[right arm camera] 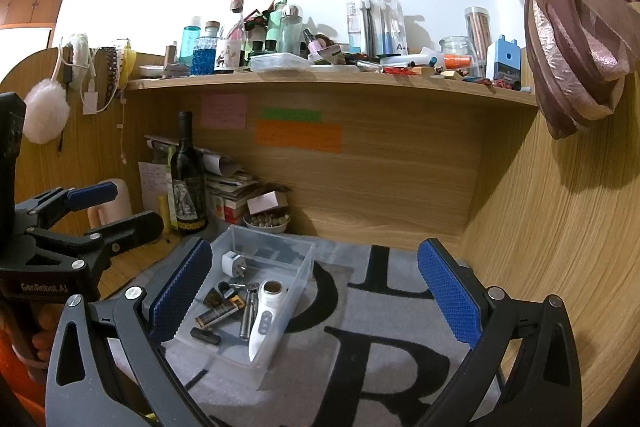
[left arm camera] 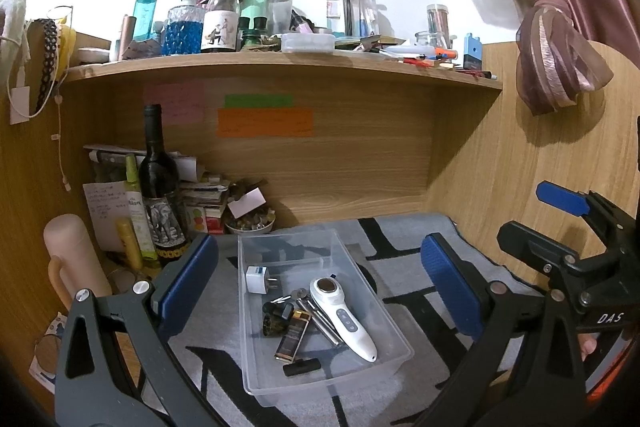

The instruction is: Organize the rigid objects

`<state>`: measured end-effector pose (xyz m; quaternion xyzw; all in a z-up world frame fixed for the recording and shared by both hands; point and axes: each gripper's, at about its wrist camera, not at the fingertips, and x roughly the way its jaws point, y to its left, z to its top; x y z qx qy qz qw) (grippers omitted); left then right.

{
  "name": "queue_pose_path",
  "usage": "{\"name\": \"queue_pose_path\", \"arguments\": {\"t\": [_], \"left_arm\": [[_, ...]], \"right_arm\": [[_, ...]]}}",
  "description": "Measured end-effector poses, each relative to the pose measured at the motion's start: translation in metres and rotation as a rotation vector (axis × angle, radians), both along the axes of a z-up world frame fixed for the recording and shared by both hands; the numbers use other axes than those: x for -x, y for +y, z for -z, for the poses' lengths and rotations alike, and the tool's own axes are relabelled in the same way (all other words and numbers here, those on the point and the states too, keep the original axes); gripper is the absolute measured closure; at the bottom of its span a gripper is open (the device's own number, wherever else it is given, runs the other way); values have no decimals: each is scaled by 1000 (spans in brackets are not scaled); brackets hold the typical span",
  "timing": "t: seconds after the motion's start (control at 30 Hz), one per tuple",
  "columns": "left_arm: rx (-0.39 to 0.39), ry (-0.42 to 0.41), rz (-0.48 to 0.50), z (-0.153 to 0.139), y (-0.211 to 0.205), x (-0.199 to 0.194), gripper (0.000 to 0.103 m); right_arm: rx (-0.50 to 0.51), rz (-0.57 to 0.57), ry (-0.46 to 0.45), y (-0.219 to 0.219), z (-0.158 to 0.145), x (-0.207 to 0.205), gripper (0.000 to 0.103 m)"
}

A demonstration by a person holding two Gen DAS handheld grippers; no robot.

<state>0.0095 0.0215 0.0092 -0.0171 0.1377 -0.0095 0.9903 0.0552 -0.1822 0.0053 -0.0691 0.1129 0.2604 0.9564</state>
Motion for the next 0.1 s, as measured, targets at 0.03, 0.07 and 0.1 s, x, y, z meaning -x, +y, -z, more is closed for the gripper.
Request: {"name": "queue_pose_path", "arguments": {"t": [0.03, 0.07, 0.1], "left_arm": [[-1, 0, 2, 0, 0, 0, 0], [-3, 2, 6, 0, -1, -1, 0], [-4, 4, 9, 1, -1, -1, 0]], "right_arm": [[0, 0, 1, 0, 0, -1, 0], [0, 0, 2, 0, 0, -2, 0], [1, -1, 3, -1, 0, -3, 0]]}}
